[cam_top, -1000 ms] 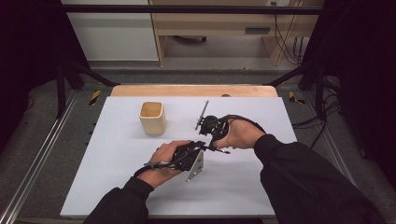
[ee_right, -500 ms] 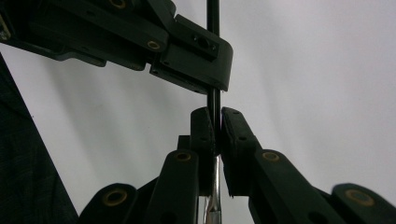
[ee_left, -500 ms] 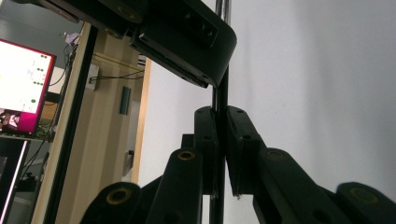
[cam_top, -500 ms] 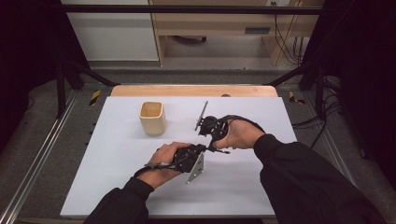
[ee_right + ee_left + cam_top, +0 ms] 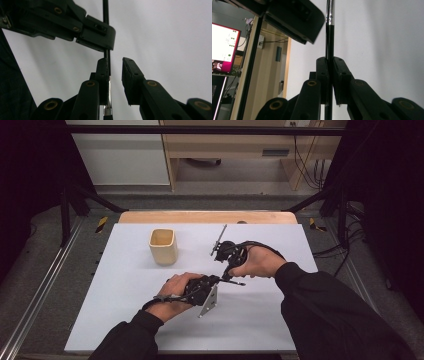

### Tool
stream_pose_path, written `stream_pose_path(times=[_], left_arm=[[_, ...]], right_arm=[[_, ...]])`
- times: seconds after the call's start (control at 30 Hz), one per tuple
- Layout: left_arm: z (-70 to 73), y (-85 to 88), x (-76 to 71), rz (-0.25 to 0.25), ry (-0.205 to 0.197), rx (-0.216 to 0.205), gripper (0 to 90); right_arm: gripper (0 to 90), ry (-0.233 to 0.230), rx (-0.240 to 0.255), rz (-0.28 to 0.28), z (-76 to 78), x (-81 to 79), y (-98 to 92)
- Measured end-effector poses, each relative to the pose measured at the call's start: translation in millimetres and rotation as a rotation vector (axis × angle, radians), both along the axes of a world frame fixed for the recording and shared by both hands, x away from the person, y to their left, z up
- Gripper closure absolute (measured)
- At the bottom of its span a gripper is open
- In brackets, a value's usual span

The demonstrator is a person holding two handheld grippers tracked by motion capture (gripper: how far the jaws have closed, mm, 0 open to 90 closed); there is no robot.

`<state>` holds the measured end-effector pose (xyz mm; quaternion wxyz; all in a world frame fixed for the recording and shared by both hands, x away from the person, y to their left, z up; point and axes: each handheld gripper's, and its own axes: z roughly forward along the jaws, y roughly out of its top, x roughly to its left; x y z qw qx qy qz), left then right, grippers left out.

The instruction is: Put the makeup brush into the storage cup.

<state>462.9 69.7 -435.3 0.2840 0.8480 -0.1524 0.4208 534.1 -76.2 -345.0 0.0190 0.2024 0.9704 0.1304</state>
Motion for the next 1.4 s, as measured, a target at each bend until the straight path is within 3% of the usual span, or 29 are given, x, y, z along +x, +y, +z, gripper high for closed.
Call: stream_pose_path(times=[0.17,0.23,0.27,0.3,0.4,0.57,0.6,0.67,0.77,0.93,1.0,1.2,1.3,1.4], left_arm=[[4.9,4.5,-0.7,0.016,-0.019,0.028,83.8],[5.3,6.2,-0.6,0.024,-0.018,0.013,83.8],[5.5,7.4,-0.5,0.024,-0.020,0.011,83.8],[5.6,8.6,-0.7,0.028,-0.019,0.006,83.8],[6.2,11.9,-1.5,0.033,-0.023,0.001,83.8],[8.5,18.2,-2.0,0.048,-0.014,-0.029,83.8],[8.7,19.6,-2.1,0.051,-0.014,-0.036,83.8],[10.1,22.6,-2.6,0.055,-0.016,-0.048,83.8],[12.7,28.2,-3.9,0.066,-0.010,-0.085,83.8],[16.9,38.0,-5.5,0.089,-0.008,-0.099,83.8],[17.8,40.4,-5.3,0.099,-0.006,-0.107,83.8],[22.2,45.3,-5.5,0.124,0.004,-0.168,83.8],[25.2,47.7,-5.6,0.135,0.001,-0.183,83.8],[27.4,51.3,-5.1,0.155,0.007,-0.197,83.8]], right_arm=[[73.2,-0.048,0.050,-0.068,5.4,0.8,-6.6],[72.5,-0.098,0.106,-0.108,7.4,2.5,-15.0],[72.5,-0.098,0.106,-0.108,7.4,2.5,-15.0],[71.5,-0.124,0.134,-0.155,9.7,2.6,-20.8],[70.4,-0.146,0.160,-0.171,10.8,2.9,-25.7],[55.8,-0.235,0.223,-0.240,13.5,0.9,-36.4],[49.0,-0.263,0.264,-0.274,13.0,-1.0,-40.5],[45.8,-0.278,0.280,-0.289,12.4,-2.0,-42.6],[33.4,-0.330,0.322,-0.334,9.3,-6.2,-50.6],[18.9,-0.414,0.384,-0.399,-1.7,-12.7,-69.9],[15.5,-0.449,0.372,-0.421,-5.4,-16.0,-74.6],[8.9,-0.506,0.427,-0.464,-10.1,-28.0,-82.9],[7.6,-0.563,0.423,-0.479,-14.3,-36.5,-82.9],[7.4,-0.586,0.428,-0.495,-19.8,-43.9,-84.0]])
